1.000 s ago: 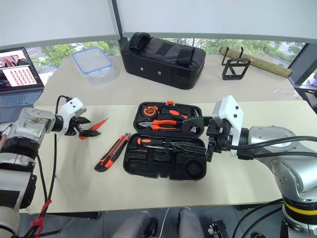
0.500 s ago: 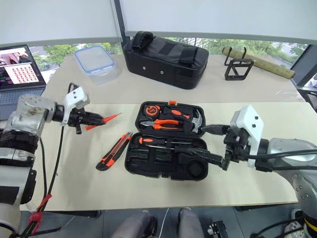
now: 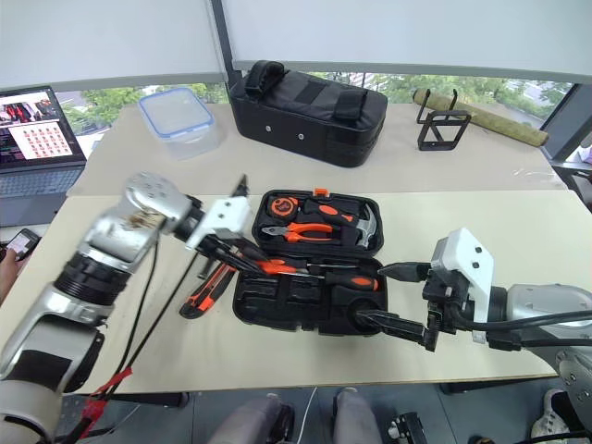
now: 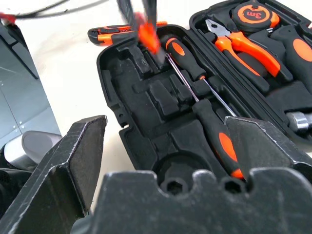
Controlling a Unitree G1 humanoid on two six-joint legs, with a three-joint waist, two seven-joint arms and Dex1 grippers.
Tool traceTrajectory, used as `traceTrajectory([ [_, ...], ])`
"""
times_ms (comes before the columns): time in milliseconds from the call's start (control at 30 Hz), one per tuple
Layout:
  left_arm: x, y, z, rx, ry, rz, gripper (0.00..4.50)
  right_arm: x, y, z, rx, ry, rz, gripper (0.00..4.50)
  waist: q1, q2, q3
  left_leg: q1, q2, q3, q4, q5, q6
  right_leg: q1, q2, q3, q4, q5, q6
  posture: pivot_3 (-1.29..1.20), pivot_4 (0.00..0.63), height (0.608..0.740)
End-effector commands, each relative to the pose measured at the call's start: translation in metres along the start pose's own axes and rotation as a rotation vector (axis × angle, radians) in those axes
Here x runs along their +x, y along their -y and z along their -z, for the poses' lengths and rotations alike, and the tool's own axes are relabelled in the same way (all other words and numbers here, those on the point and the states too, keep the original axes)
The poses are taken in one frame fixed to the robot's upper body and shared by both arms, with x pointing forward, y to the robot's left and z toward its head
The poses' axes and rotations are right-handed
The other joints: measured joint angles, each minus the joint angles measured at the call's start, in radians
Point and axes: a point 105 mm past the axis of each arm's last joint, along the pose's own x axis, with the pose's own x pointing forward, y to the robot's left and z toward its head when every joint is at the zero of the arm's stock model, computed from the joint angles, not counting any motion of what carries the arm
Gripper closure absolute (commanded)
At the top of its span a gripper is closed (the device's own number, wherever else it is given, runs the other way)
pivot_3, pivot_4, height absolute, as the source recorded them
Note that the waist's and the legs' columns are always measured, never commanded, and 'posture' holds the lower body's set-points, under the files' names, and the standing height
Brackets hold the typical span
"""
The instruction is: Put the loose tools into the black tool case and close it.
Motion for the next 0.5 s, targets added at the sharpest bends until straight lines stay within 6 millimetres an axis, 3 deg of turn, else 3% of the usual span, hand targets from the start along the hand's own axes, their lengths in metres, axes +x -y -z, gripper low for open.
traceTrajectory([
  [33,0.006,0.001,0.006,-0.015,-0.052,-0.019,4.08,0.001,-0.001,-0.008,-0.051,0.030,0.012,0.00,-0.001,0.000,0.000,0.000,0.000,0.000,0.000,0.000,0.000,0.000,0.000,0.000,0.000,0.000,0.000,0.00,0.150,0.722],
  [233,0.019,-0.015,0.018,-0.096,-0.090,-0.095,4.08,0.004,0.001,-0.009,-0.054,0.042,0.027,0.00,0.001,0.000,0.000,0.001,0.000,0.000,-0.001,0.000,0.000,0.000,0.000,0.000,0.000,0.000,0.000,0.00,0.150,0.722],
  [500,0.029,-0.011,0.014,-0.111,-0.077,-0.056,4.08,0.006,0.004,-0.008,-0.049,0.056,0.043,0.00,0.012,0.000,0.000,0.002,0.000,0.000,0.000,0.000,0.000,0.001,0.000,0.000,0.000,0.000,0.000,0.00,0.150,0.722],
])
